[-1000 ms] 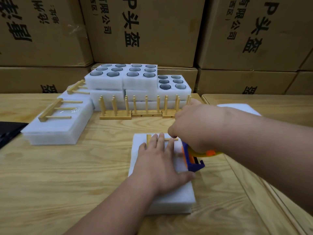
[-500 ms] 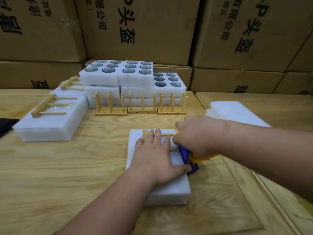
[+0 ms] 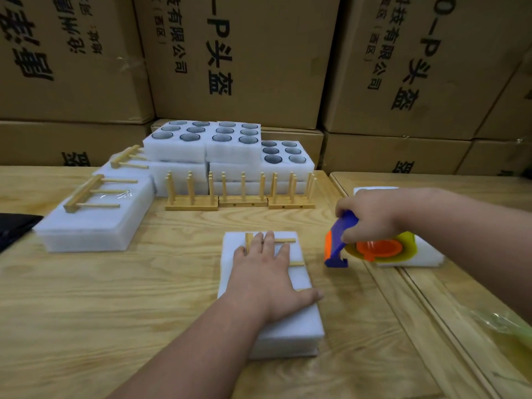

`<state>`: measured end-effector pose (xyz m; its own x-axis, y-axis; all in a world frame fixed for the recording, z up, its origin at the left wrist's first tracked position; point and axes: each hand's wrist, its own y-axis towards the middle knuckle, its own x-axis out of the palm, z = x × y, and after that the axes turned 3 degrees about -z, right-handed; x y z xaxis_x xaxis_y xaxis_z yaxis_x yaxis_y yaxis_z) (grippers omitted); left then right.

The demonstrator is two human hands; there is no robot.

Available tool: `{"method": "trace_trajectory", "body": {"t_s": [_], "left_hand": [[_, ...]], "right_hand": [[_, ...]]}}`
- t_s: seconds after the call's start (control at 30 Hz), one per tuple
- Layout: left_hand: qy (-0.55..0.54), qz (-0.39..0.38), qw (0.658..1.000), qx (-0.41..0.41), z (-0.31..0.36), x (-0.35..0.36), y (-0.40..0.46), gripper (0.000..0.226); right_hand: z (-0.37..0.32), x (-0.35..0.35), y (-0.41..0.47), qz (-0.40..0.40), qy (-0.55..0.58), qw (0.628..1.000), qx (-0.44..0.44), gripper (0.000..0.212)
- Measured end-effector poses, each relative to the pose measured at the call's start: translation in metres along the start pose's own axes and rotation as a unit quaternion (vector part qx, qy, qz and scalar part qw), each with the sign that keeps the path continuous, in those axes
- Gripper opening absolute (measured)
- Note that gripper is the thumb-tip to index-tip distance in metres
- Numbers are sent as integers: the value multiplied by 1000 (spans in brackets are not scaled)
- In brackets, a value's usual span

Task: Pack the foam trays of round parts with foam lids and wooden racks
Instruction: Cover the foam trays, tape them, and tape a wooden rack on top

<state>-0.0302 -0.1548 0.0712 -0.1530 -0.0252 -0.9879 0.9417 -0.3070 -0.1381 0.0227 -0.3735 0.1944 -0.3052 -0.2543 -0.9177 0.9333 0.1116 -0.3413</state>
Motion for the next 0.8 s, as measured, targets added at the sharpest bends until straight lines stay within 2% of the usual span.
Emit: {"method": "trace_trajectory", "body": {"t_s": [0.17,0.3,0.4,0.57,0.63,0.7,0.77,0.8], "left_hand": [[-4,-4,1000,0,0,-2,-1,118],[-8,-12,1000,0,2,0,-4,118],[-13,-6,1000,-1,1,-1,-4,118],[-21,2,1000,0,0,-2,-3,121],[-47,7,999,0,0,-3,-5,121],[-110,14,994,8,-1,-9,-8,121],[-233,28,972,29,-6,-18,-13,118],[-313,40,948,38,-11,-23,-16,115]], "right_hand": [[-10,38,10,151,83,985,-17,64],[-30,79,21,290,108,950,28,69],[-40,118,25,288,119,947,72,70],[-48,162,20,313,185,930,47,55],[-51,164,17,351,248,901,54,47],[-56,160,10,395,335,854,50,43],[-64,155,1,411,438,800,19,44],[-68,152,-4,399,493,773,6,42]]}}
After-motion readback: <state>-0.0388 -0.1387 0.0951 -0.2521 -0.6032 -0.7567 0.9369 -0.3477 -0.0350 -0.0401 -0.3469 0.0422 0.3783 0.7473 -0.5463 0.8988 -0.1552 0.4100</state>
